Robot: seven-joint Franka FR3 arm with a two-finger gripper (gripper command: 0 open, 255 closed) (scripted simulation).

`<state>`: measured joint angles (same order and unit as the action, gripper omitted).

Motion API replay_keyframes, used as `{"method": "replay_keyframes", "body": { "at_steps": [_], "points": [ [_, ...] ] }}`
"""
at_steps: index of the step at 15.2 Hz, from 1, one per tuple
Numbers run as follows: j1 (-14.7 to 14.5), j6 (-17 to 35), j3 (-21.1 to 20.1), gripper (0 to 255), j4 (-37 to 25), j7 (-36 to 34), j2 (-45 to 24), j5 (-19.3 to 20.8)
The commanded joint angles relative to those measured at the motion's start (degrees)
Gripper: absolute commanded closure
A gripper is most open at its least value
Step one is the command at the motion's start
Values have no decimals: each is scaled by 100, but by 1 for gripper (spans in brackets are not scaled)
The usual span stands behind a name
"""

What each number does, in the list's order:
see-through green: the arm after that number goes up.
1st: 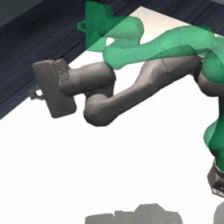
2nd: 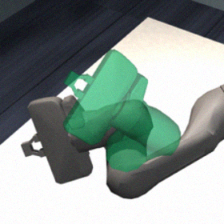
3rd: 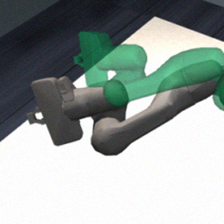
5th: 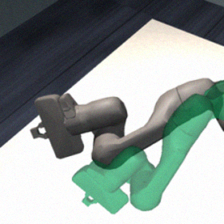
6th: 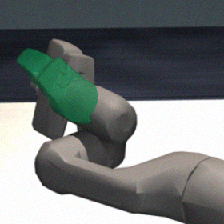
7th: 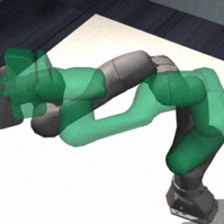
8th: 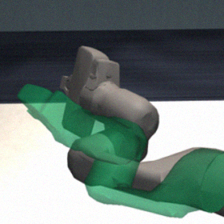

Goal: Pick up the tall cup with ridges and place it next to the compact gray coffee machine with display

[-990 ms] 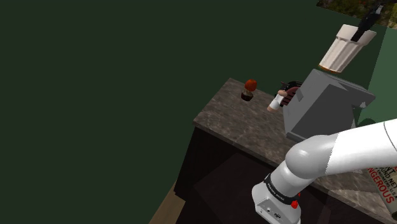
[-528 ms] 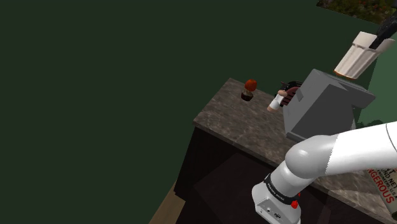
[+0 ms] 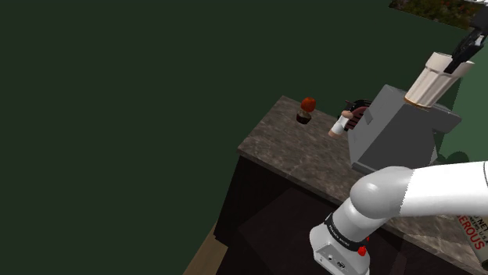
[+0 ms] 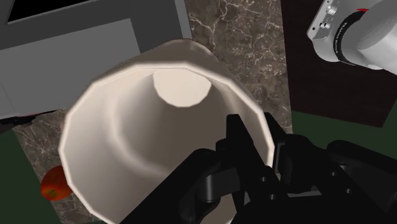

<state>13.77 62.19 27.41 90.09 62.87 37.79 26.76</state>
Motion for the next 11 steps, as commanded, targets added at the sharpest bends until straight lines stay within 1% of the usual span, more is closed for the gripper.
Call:
{"method": "replay_keyframes", "body": {
  "at_steps": [1,11],
  "points": [
    [32,148,-27,255,320,-85,169,21],
    [158,764,-27,255,1594,-367,808,137]
  ]
}}
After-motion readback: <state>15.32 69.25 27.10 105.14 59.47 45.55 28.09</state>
